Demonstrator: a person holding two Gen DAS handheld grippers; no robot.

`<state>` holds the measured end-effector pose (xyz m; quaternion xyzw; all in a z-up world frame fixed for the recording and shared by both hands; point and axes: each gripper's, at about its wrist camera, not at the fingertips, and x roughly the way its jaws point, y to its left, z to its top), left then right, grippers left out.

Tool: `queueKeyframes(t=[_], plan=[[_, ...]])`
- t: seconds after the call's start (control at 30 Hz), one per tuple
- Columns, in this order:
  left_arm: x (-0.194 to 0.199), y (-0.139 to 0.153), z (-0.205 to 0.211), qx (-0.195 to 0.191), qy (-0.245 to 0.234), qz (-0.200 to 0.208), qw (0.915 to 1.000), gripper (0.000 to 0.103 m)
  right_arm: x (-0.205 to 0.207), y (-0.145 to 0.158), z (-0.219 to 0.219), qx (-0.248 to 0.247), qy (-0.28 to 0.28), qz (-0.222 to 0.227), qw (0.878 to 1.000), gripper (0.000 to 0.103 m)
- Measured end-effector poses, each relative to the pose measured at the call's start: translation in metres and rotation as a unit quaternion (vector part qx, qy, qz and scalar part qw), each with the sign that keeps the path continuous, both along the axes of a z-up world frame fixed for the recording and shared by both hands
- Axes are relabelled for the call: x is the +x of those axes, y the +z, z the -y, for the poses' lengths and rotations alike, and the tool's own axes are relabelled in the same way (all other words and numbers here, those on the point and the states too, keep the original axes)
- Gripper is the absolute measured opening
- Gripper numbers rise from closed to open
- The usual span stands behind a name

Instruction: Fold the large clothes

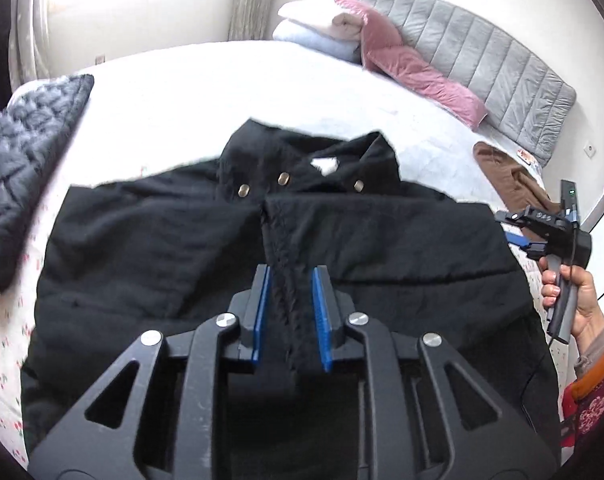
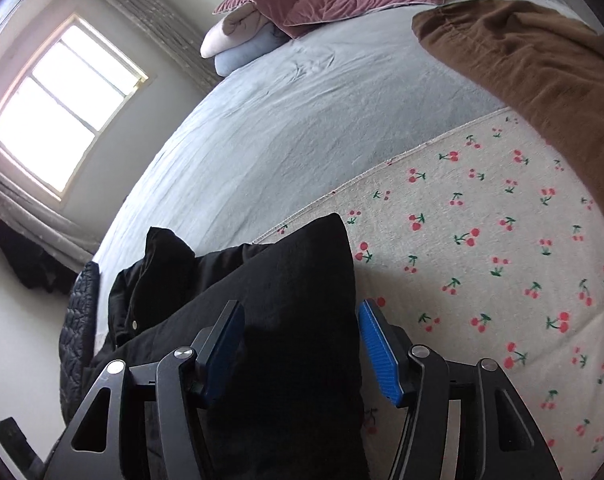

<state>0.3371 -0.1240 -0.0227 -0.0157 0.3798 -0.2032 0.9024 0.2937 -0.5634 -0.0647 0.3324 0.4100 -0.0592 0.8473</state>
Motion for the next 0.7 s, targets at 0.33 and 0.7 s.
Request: queueKeyframes(t=[0.33,0.7], plan=[[0.002,-0.074,0.051,0.043,-0.126,0.013,0.9911,0.029,0.031,0.012,0.037,-0.049,-0.025,-0.006,0.998,0.016],[0.011,-0.063,0.037,0.002,-0.131,-0.022,0.9912,0.062,-0.067,0.035,-0.051,-0.138,0.107,0.035,0.984,0.024]])
